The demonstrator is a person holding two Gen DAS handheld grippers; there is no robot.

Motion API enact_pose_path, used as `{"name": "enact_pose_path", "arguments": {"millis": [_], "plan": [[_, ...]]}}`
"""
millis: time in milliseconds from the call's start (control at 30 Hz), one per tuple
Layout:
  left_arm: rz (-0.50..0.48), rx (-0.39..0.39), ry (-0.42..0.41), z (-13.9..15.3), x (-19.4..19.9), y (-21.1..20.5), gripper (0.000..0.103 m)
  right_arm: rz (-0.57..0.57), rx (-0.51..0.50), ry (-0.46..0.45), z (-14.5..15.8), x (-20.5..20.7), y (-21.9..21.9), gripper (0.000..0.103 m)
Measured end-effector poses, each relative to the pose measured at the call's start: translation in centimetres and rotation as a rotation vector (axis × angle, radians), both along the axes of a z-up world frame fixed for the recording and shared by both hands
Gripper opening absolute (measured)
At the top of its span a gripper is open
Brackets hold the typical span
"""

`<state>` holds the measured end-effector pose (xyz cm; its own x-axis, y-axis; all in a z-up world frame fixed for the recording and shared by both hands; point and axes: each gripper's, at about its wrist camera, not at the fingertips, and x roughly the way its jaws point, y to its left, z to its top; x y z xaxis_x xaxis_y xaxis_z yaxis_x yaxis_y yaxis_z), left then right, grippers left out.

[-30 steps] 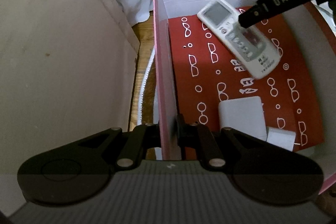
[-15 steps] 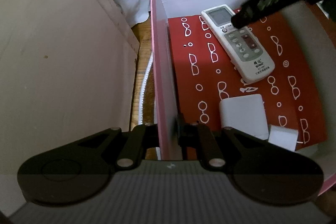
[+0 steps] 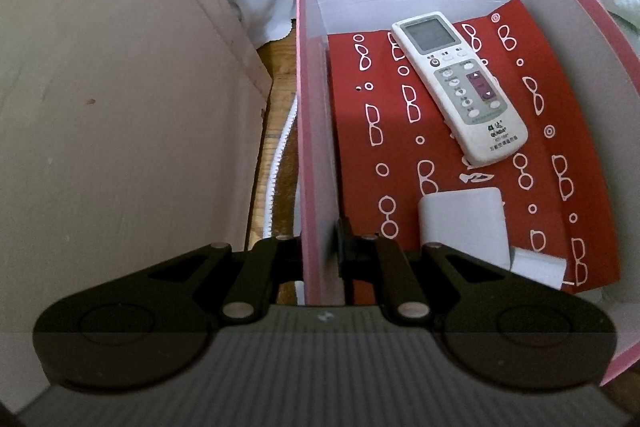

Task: Organize rigid objects
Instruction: 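Carry the white remote into the box and release it with the right tool, then grasp the cream TCL remote with the right tool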

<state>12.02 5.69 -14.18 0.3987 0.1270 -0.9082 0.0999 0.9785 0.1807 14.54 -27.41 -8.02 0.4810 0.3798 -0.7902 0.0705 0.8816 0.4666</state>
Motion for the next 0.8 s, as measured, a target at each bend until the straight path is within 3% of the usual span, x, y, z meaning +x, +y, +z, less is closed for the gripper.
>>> {"name": "enact_pose_path", "arguments": {"millis": [167, 400, 500, 600, 733, 800], "plan": [[-0.003, 0.016, 0.003, 0.0, 0.0, -0.2, 0.010, -0.107, 0.005, -0.010, -1.8, -1.2, -6.7, 0.058], [0.000, 0.012, 0.003, 0.0, -0.1, -0.1, 0.010, -0.032, -0.106, -0.058, -5.0, -2.2, -8.8, 0.068], [0.000, 0.013, 0.008, 0.0, -0.1, -0.1, 0.010, 0.066, -0.257, -0.152, -5.9, -2.6, -7.9, 0.068], [-0.005, 0.021, 0.027, 0.0, 0.1, -0.3, 0.010, 0.172, -0.345, -0.249, -6.8, -2.6, -7.5, 0.068], [0.004, 0.006, 0.034, -0.1, 0.3, -0.1, 0.010, 0.354, -0.419, -0.217, -7.4, -1.1, -7.3, 0.068], [0.008, 0.004, 0.031, -0.1, 0.3, -0.1, 0.010, 0.478, -0.504, -0.218, -7.7, -0.7, -6.8, 0.068]]}}
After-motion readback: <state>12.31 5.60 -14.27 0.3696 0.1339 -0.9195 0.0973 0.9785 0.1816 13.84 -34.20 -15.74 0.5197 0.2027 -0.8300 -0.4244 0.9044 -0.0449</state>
